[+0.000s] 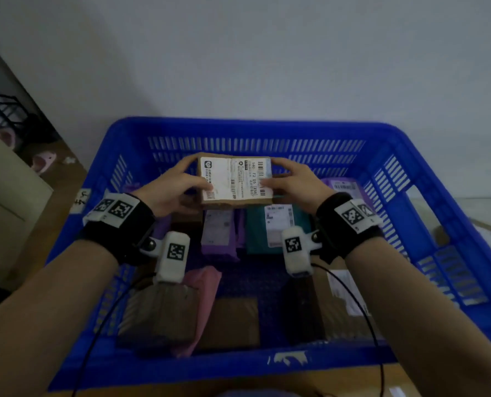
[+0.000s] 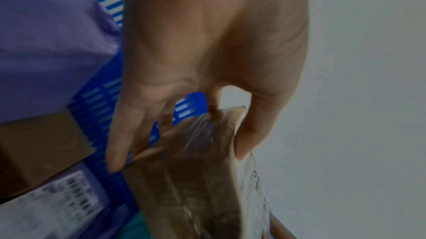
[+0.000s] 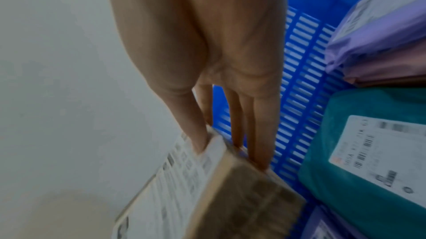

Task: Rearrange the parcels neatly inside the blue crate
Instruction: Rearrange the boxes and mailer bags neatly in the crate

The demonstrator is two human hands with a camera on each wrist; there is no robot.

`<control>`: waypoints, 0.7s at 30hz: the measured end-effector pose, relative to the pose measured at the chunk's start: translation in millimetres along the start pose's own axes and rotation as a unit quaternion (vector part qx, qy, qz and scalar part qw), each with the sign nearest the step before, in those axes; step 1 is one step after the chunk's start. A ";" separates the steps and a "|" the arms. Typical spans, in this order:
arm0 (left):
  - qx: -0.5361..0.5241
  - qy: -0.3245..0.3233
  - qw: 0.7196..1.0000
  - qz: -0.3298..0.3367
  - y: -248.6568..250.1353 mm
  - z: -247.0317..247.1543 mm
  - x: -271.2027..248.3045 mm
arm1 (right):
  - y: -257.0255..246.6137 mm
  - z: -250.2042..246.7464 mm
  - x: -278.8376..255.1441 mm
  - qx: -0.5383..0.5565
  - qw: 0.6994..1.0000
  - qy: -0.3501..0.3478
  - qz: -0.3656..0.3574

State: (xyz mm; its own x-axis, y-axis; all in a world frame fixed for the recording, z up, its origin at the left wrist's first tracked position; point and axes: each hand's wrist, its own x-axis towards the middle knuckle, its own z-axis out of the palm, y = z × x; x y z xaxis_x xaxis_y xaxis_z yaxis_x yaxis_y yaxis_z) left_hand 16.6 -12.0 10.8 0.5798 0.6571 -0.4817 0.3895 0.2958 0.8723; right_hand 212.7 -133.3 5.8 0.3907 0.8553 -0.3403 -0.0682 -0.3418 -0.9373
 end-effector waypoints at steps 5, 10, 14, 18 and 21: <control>0.056 -0.058 0.992 -0.092 -35.1 8.7 8.8 | 30.0 -8.5 6.8 -0.158 0.978 -0.058 0.126; 0.081 -0.138 0.973 -0.168 -69.1 22.0 22.3 | 46.0 -19.4 15.6 -0.309 0.923 -0.135 0.184; 0.089 -0.151 0.961 -0.213 -85.8 37.9 33.8 | 57.7 -25.7 30.0 -0.375 0.864 -0.209 0.263; 0.095 -0.171 0.950 -0.242 -98.9 53.0 48.2 | 63.7 -33.7 42.0 -0.409 0.802 -0.264 0.345; 0.094 -0.177 0.947 -0.251 -106.6 64.7 59.6 | 68.4 -40.0 46.6 -0.398 0.785 -0.267 0.391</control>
State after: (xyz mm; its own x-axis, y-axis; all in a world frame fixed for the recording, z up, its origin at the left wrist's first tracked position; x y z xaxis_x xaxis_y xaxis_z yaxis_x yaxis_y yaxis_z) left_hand 55.9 -49.2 -116.3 0.4783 0.1819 -0.8592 0.7812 0.3589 0.5108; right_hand 262.9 -132.4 -71.1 0.0590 0.2302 -0.9713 0.5832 -0.7977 -0.1537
